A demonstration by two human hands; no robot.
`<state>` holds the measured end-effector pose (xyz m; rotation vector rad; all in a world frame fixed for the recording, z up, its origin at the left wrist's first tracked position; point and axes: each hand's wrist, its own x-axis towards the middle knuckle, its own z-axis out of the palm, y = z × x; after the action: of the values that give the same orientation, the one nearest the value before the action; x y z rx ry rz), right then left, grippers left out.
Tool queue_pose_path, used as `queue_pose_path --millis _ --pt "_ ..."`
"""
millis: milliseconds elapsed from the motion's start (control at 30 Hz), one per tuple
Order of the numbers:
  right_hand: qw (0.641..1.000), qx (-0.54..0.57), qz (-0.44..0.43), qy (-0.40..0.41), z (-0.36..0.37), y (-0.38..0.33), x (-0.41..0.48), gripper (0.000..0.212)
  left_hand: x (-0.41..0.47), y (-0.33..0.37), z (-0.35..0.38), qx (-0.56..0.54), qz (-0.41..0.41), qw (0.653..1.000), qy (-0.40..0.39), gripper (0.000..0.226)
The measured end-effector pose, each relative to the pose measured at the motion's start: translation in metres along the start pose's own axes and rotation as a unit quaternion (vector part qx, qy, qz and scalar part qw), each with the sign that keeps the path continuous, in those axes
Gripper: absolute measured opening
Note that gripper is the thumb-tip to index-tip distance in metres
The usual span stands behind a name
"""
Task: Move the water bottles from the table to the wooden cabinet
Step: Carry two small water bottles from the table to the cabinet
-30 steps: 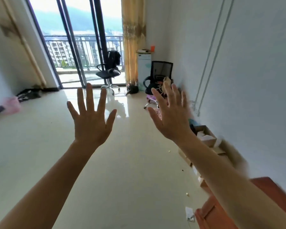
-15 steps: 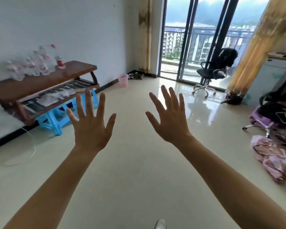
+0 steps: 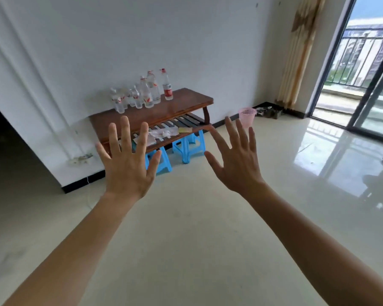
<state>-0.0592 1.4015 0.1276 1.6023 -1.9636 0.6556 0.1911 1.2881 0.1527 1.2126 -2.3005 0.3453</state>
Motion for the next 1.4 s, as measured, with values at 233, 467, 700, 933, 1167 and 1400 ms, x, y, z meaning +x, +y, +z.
queue_pose_path --millis 233,467,700,933,1167,1400 --pt "0.994 0.071 -0.068 -0.037 0.124 -0.05 0.131 0.064 0.076 -0.097 0.073 0.04 -0.083 0.996 -0.017 0.07" --pt "0.993 0.052 -0.077 -0.071 0.263 -0.096 0.26 0.063 0.188 -0.212 0.163 0.043 -0.117 0.991 -0.052 0.07" --pt "0.994 0.042 -0.048 -0.09 0.352 -0.093 0.368 0.067 0.314 -0.274 0.238 0.019 -0.09 0.993 -0.067 0.07" --pt "0.994 0.057 -0.011 -0.092 0.479 -0.054 0.469 0.072 0.421 -0.316 0.356 0.006 -0.106 0.991 -0.084 0.073" --pt "0.986 0.115 -0.012 -0.123 0.613 -0.021 0.616 0.076 0.577 -0.363 0.454 0.029 -0.143 0.983 -0.116 0.074" --pt "0.974 0.17 -0.033 -0.148 0.719 -0.037 0.746 0.078 0.676 -0.425 0.52 -0.013 -0.195 0.977 -0.088 0.078"
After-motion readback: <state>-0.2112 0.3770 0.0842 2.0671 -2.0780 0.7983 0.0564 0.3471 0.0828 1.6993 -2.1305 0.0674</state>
